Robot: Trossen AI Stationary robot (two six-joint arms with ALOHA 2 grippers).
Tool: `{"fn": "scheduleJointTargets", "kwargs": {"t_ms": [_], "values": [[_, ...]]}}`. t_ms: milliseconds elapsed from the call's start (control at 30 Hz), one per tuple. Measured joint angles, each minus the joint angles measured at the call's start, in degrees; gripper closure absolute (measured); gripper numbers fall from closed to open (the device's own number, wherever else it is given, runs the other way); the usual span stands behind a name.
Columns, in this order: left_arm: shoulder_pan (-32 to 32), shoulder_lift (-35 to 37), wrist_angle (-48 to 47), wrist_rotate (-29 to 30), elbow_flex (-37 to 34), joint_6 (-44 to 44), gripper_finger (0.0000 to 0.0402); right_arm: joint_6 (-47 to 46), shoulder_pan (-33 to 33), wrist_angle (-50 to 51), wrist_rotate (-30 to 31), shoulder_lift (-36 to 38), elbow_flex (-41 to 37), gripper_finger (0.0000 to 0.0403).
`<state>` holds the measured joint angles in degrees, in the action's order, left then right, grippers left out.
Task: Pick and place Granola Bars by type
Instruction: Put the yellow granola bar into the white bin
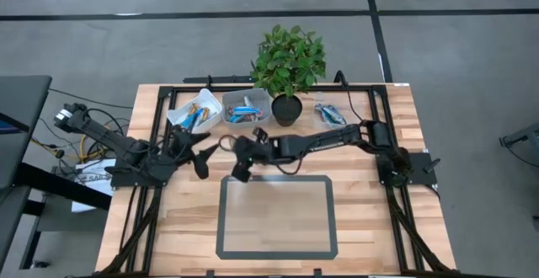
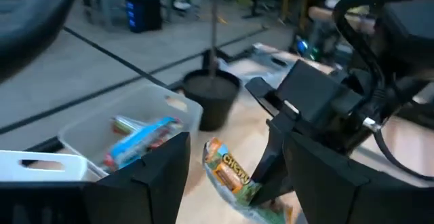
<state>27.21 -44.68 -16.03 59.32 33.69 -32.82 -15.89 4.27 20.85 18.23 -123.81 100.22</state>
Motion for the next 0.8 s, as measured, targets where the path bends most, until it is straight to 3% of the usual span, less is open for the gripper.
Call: {"fn": "scheduleJointTargets", "kwargs": {"t_ms": [100,533,800], "values": [[-1.55,0.26,0.02,0.69,0.0,-0.79,0.0173,3.28,-1.49,-3.7,-0.14,0.0,0.0,0.0385],[-13.33,0.22,0.52,-13.73,0.0,-0.79,0.0173,12.44,-2.05,-15.37,-0.49,0.04,0.0,0.0389],[-15.49,0.22,0.55,-15.57,0.02,-0.72,0.0173,17.52,-2.02,-21.84,-0.41,0.04,0.0,0.0389]]}}
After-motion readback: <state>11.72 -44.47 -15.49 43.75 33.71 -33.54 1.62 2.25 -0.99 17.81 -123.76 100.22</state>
